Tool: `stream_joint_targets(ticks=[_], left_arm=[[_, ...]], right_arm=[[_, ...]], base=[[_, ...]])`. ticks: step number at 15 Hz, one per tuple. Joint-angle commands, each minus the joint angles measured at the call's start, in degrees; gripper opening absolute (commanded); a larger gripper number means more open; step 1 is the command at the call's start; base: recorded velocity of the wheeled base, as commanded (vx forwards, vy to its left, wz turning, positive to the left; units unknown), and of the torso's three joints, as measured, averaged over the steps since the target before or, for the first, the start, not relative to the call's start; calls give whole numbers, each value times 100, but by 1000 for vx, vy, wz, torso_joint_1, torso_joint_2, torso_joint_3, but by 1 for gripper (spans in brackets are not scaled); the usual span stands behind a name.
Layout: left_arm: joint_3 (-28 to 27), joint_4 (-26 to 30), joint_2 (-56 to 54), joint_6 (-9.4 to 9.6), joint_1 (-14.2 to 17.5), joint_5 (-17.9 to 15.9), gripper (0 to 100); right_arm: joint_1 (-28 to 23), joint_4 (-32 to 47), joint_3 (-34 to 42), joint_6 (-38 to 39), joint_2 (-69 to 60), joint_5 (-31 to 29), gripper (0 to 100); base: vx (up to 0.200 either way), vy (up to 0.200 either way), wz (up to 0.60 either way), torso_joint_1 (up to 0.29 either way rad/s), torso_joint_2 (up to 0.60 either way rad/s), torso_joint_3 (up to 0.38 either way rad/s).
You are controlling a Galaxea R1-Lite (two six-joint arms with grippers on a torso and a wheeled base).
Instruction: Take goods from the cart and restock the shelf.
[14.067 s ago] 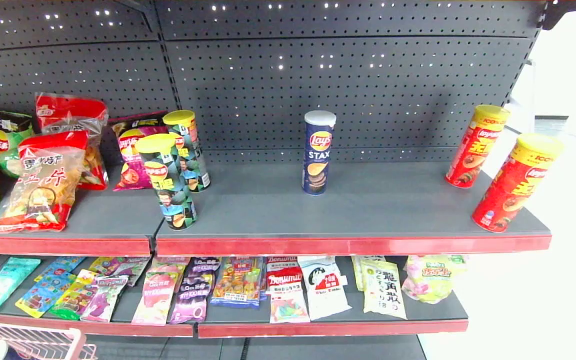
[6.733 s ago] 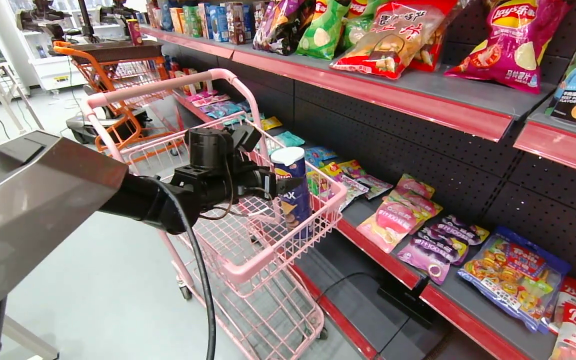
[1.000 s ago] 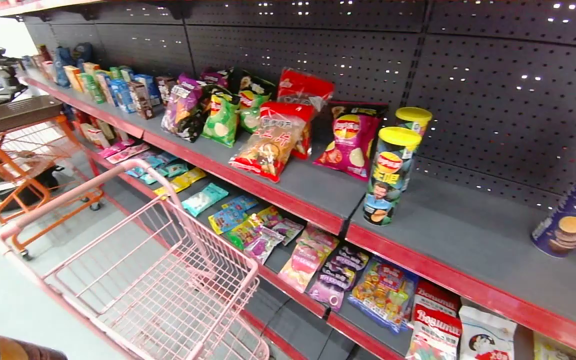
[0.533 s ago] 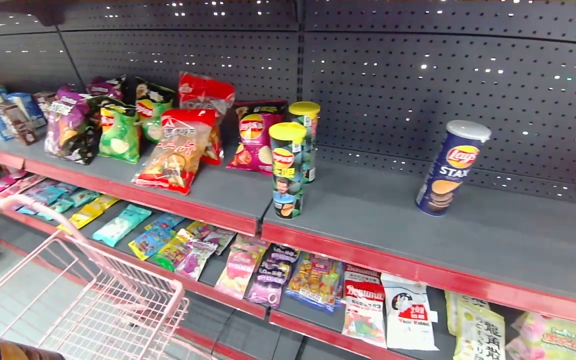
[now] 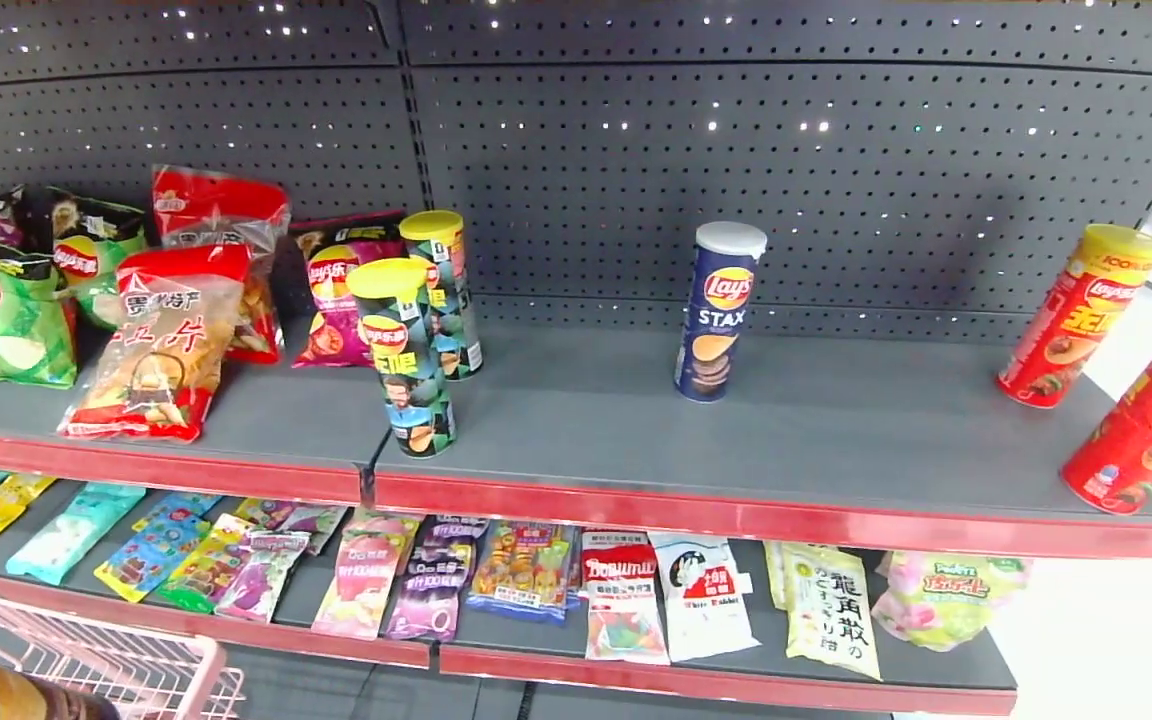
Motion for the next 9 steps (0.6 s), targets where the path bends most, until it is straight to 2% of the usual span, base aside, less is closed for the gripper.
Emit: stream_joint_targets(ticks=[1,7,9], left_arm=[[-3,3,50,6,2,19,0],[15,3,-20,6,-7,28,0],[32,3,-46,24,-7,19,0]], right_arm=[[-1,1,0,-4,5,4,100],[-1,1,0,-13,5,21,100],[8,1,0,5,5,39,100]], base=[[0,0,0,0,0,0],[200,0,0,-3,-1,6],[0,0,0,0,0,0]])
